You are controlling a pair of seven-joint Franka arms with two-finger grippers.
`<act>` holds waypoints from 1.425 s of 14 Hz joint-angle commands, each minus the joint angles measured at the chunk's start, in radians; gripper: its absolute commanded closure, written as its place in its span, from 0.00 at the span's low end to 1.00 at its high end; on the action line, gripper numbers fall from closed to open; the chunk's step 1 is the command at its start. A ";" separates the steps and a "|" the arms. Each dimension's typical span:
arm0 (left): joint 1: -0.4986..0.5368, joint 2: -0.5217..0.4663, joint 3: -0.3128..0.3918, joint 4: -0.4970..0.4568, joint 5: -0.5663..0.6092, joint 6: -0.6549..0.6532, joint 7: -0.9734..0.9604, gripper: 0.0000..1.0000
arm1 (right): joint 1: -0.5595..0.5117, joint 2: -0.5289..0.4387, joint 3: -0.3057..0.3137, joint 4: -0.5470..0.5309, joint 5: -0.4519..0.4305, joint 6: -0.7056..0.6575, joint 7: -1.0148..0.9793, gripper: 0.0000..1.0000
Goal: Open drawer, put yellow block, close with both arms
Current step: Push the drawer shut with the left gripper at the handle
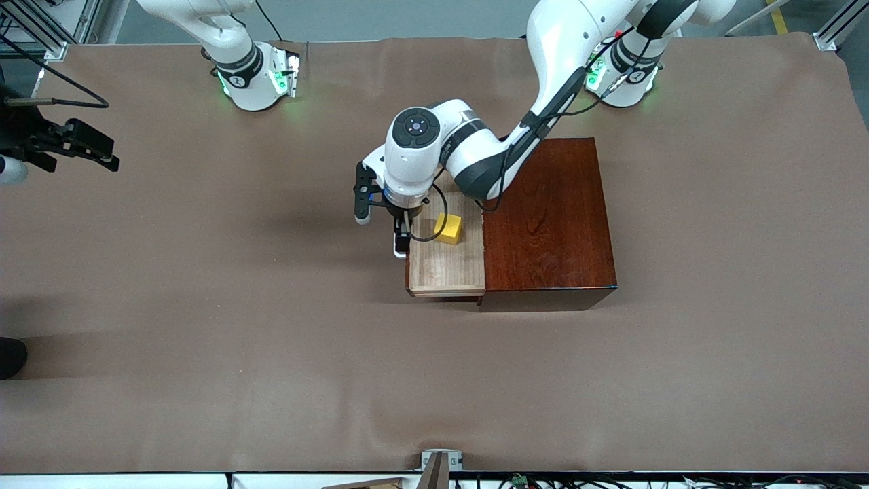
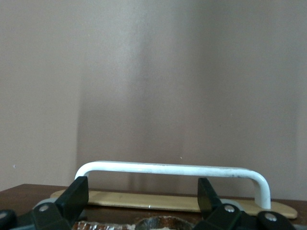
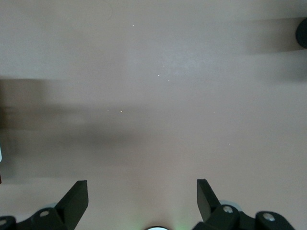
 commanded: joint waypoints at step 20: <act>-0.031 -0.060 0.129 0.020 0.208 -0.484 0.008 0.00 | -0.031 -0.002 0.004 -0.015 0.025 0.016 0.019 0.00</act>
